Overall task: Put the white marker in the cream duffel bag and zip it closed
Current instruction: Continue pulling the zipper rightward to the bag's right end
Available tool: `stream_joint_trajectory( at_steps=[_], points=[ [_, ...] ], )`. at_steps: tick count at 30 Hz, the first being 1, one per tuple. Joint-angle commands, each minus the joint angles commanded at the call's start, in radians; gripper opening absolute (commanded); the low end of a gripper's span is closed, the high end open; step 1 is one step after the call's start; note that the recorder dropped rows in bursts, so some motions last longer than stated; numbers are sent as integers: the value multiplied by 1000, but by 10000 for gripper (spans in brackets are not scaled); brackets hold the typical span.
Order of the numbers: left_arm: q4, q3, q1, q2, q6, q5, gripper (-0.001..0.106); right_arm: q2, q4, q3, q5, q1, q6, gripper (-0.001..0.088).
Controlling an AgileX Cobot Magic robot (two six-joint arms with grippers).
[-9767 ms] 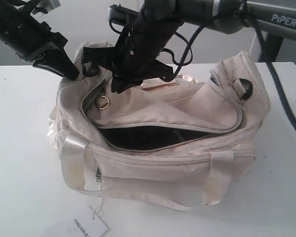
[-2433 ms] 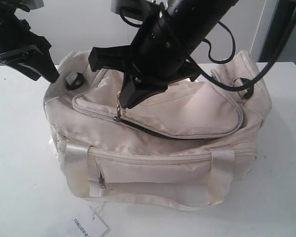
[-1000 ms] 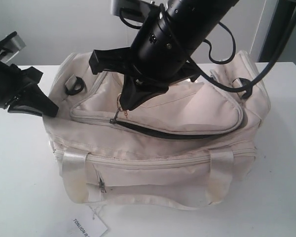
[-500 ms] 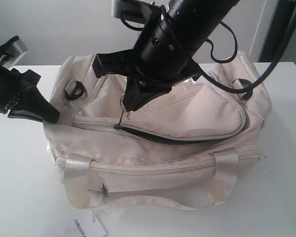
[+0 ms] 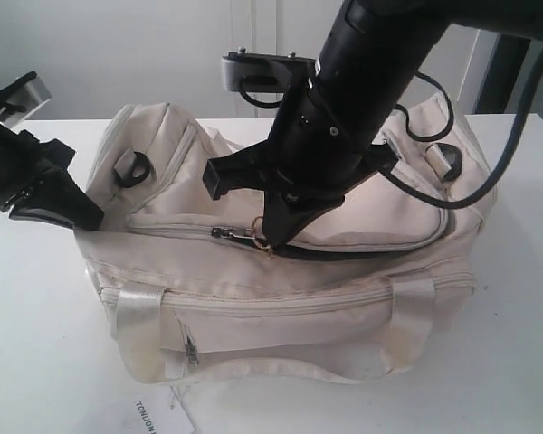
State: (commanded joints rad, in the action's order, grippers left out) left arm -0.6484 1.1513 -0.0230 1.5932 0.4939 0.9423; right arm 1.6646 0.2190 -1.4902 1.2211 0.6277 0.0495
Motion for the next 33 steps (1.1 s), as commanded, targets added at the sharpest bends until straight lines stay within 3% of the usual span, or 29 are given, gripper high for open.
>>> stream_joint_trajectory(
  at_steps=[18, 33],
  points=[
    [43, -5, 0, 2, 2, -41, 0, -111, -133, 16, 0, -1, 8, 0],
    [55, -5, 0, 2, 2, -43, 0, -121, -129, 16, 0, -112, 8, 0]
  ],
)
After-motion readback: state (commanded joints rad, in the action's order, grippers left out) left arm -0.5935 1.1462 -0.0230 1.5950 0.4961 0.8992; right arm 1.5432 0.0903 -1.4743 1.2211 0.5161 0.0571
